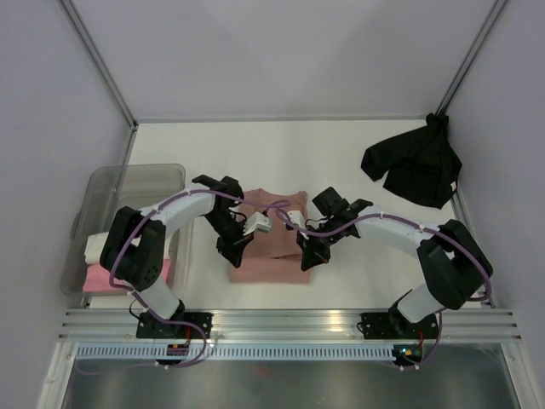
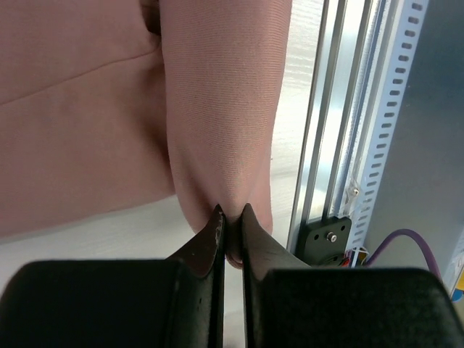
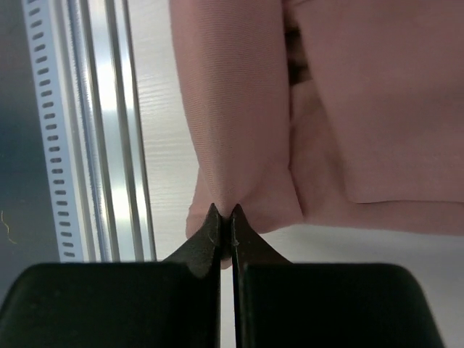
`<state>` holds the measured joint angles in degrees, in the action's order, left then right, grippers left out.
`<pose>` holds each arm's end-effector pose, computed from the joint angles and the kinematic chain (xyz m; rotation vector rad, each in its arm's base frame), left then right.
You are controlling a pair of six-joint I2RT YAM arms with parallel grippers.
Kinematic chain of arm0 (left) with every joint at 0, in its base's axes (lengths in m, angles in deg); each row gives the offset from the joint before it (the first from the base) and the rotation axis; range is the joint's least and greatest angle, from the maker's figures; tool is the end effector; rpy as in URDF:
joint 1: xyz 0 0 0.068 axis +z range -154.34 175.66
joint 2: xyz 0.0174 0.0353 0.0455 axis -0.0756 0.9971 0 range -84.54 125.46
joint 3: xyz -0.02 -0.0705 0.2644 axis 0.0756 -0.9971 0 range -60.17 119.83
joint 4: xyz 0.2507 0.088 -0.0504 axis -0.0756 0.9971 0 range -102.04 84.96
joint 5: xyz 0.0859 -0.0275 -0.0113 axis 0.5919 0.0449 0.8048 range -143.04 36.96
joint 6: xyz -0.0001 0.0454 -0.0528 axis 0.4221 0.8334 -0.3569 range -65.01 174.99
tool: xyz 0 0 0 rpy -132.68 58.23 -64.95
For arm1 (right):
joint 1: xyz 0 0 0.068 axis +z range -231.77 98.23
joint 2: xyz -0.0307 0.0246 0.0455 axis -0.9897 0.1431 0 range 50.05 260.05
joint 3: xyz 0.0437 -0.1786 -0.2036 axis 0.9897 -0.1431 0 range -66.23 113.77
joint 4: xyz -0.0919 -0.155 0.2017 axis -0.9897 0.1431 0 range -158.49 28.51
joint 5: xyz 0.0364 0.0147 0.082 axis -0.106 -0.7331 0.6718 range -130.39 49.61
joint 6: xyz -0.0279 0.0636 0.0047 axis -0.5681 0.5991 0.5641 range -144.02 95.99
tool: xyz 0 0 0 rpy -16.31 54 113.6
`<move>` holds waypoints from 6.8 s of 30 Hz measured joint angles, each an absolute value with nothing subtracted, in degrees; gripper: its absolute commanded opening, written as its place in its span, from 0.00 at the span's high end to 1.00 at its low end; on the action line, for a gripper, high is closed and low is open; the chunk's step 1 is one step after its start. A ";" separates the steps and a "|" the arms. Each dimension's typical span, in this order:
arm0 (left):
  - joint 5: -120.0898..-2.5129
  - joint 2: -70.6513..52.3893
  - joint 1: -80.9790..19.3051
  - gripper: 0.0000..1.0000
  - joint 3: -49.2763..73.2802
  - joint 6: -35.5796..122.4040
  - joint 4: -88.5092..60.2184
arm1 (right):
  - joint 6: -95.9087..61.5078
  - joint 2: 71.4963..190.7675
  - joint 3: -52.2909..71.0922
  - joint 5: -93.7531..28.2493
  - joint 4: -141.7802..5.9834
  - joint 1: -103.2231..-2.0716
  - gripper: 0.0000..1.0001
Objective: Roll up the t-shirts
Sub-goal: Roll the tshirt
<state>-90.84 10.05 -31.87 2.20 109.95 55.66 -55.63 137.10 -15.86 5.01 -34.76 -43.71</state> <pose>0.2217 -0.1547 0.1763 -1.8825 -2.2803 1.0437 0.1991 0.2071 0.1676 -1.6605 2.0527 1.1256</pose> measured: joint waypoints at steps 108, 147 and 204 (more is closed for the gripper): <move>-52.64 -15.85 -52.74 0.98 -32.22 111.77 4.62 | -16.68 135.28 -30.22 -28.05 -74.54 -33.72 0.86; -68.74 -13.60 -43.14 0.98 -19.22 105.36 27.55 | -43.78 125.97 -36.19 -48.27 -68.48 -16.50 1.00; -83.78 8.96 -27.82 0.98 -0.51 91.22 41.30 | -30.65 143.50 -18.73 -0.78 -50.71 -52.23 0.76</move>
